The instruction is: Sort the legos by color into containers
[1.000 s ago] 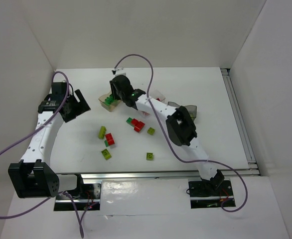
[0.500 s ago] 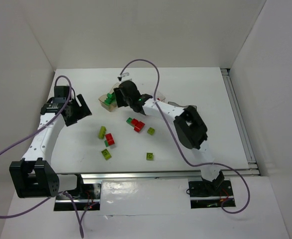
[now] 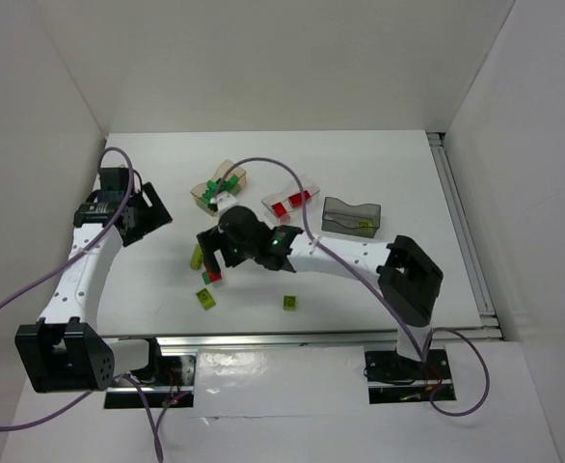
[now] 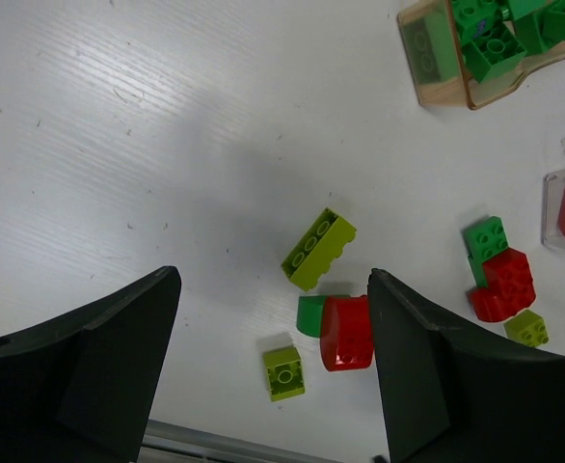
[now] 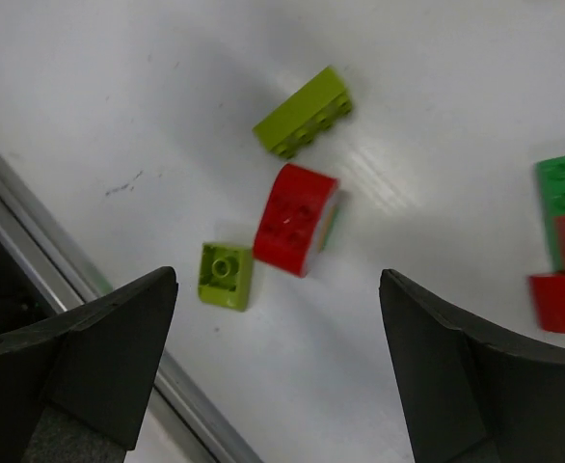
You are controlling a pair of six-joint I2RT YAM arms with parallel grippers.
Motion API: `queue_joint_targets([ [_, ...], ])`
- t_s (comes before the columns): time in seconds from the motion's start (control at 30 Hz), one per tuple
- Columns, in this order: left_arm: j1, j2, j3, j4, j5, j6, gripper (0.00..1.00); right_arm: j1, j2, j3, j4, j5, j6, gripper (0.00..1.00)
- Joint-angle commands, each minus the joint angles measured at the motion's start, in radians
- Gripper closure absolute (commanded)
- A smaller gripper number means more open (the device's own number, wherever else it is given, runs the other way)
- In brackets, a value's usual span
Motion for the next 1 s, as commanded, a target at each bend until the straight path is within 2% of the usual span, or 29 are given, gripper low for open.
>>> queue_joint_targets([
  [0.0, 0.006, -0.033, 0.057, -0.011, -0.024, -0.013, 0.12, 0.056, 0.052, 0.008, -0.037, 0.003, 0.070, 0.07],
  [0.1, 0.006, -0.042, 0.057, -0.011, -0.012, -0.013, 0.12, 0.080, 0.116, 0.055, -0.054, 0.046, 0.070, 0.03],
  [0.2, 0.006, -0.052, 0.057, -0.011, -0.003, -0.013, 0.12, 0.089, 0.159, 0.092, -0.063, 0.077, 0.061, 0.03],
  [0.37, 0.006, -0.052, 0.047, -0.011, -0.003, -0.013, 0.12, 0.089, 0.233, 0.111, -0.023, 0.109, 0.052, 0.16],
  [0.53, 0.006, -0.052, 0.047, -0.011, -0.003, -0.013, 0.12, 0.089, 0.274, 0.161, -0.003, 0.120, 0.043, 0.24],
  [0.6, 0.006, -0.052, 0.047, -0.011, 0.007, -0.004, 0.12, 0.089, 0.284, 0.175, -0.003, 0.129, 0.034, 0.30],
  [0.7, 0.006, -0.052, 0.047, -0.011, 0.007, -0.004, 0.12, 0.089, 0.284, 0.184, -0.003, 0.141, 0.034, 0.49],
  [0.73, 0.006, -0.052, 0.047, -0.011, 0.007, 0.005, 0.12, 0.089, 0.284, 0.184, -0.014, 0.150, 0.034, 0.60],
  [0.77, 0.006, -0.042, 0.047, -0.011, 0.017, 0.006, 0.12, 0.089, 0.284, 0.193, -0.023, 0.162, 0.046, 0.65],
  [0.87, 0.006, -0.042, 0.047, -0.001, 0.063, 0.054, 0.12, 0.089, 0.241, 0.184, -0.036, 0.185, 0.046, 0.78],
  [0.97, -0.003, -0.067, 0.047, 0.033, 0.146, 0.087, 0.11, 0.029, 0.155, 0.143, -0.036, 0.137, 0.046, 0.85],
])
